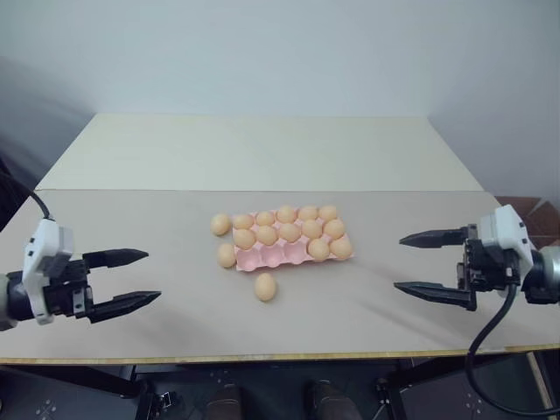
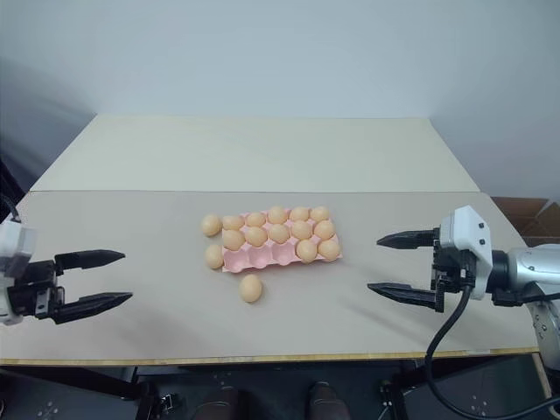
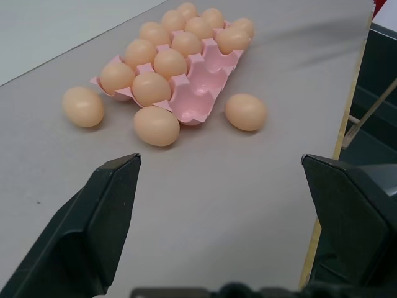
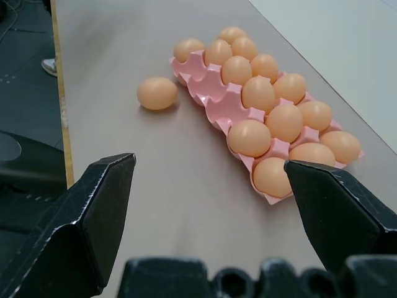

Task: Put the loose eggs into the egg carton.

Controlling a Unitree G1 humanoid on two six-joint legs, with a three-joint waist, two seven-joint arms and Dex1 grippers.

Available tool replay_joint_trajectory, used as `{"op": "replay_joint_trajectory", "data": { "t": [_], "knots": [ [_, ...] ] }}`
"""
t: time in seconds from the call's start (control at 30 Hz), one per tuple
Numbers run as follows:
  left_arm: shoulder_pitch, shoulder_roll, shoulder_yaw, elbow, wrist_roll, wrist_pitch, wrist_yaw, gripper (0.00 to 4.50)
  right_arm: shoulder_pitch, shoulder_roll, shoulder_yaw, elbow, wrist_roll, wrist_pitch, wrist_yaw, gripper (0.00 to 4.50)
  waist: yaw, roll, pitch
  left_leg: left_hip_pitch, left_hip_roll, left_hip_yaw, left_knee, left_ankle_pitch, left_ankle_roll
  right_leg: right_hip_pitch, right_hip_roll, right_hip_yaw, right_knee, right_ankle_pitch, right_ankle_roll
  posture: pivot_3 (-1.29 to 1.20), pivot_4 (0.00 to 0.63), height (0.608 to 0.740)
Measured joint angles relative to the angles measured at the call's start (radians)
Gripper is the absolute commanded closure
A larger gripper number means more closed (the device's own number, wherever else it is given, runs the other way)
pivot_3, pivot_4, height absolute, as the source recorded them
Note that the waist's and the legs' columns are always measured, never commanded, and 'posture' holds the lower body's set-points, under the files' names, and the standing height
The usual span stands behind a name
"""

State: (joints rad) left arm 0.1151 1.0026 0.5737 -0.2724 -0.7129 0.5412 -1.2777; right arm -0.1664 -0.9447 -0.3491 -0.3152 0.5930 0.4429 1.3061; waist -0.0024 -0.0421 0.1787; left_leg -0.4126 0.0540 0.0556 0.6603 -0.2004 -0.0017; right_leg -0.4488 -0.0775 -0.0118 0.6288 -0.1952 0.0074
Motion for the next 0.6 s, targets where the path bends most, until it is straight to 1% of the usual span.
{"op": "replay_joint_trajectory", "data": {
  "t": [0.1, 0.17, 0.3, 0.33, 0.47, 0.6],
  "knots": [
    [-0.003, -0.003, -0.015, -0.011, 0.001, 0.000, 0.004, 0.00, -0.004, 0.000, 0.011, -0.001, 0.001, 0.000, -0.006, 0.01, 0.002, 0.000, 0.000, 0.000, 0.000, 0.000, 0.000, 0.000, 0.000, 0.000, 0.000, 0.000, 0.000, 0.000, 0.000, 0.00, 0.150, 0.740],
    [-0.029, -0.010, -0.060, -0.036, 0.002, 0.001, 0.017, 0.00, -0.005, 0.000, 0.015, -0.001, 0.002, 0.000, -0.008, 0.01, 0.004, 0.000, 0.000, 0.000, 0.000, 0.000, 0.000, 0.000, 0.000, 0.000, 0.000, 0.000, 0.000, 0.000, 0.000, 0.00, 0.150, 0.740],
    [-0.124, -0.087, -0.269, -0.122, 0.027, 0.024, 0.123, 0.00, -0.019, 0.000, 0.026, -0.008, 0.002, 0.000, -0.016, 0.01, 0.016, 0.000, 0.000, 0.001, -0.001, 0.000, 0.000, 0.000, 0.000, 0.003, 0.000, 0.000, -0.001, 0.000, 0.000, 0.00, 0.150, 0.740],
    [-0.161, -0.124, -0.342, -0.135, 0.067, 0.043, 0.186, 0.00, -0.021, 0.000, 0.027, -0.010, 0.003, 0.000, -0.022, 0.01, 0.017, 0.000, 0.000, 0.003, -0.001, 0.000, 0.000, 0.000, 0.000, 0.005, 0.000, 0.000, -0.001, 0.000, 0.001, 0.00, 0.150, 0.740],
    [-0.218, -0.253, -0.527, -0.167, 0.163, 0.124, 0.388, 0.00, -0.021, 0.000, 0.028, -0.031, 0.014, 0.000, -0.042, 0.01, 0.014, -0.001, 0.000, 0.005, -0.001, -0.001, 0.000, 0.000, 0.000, 0.008, 0.000, 0.000, -0.002, 0.003, 0.005, 0.00, 0.150, 0.740],
    [-0.251, -0.364, -0.604, -0.217, 0.191, 0.248, 0.569, 0.00, -0.003, 0.000, 0.020, -0.059, 0.021, 0.000, -0.060, 0.01, 0.013, -0.001, 0.000, 0.006, -0.001, -0.001, 0.000, 0.000, 0.000, 0.009, 0.000, 0.000, -0.002, 0.003, 0.004, 0.00, 0.150, 0.740]
  ]
}}
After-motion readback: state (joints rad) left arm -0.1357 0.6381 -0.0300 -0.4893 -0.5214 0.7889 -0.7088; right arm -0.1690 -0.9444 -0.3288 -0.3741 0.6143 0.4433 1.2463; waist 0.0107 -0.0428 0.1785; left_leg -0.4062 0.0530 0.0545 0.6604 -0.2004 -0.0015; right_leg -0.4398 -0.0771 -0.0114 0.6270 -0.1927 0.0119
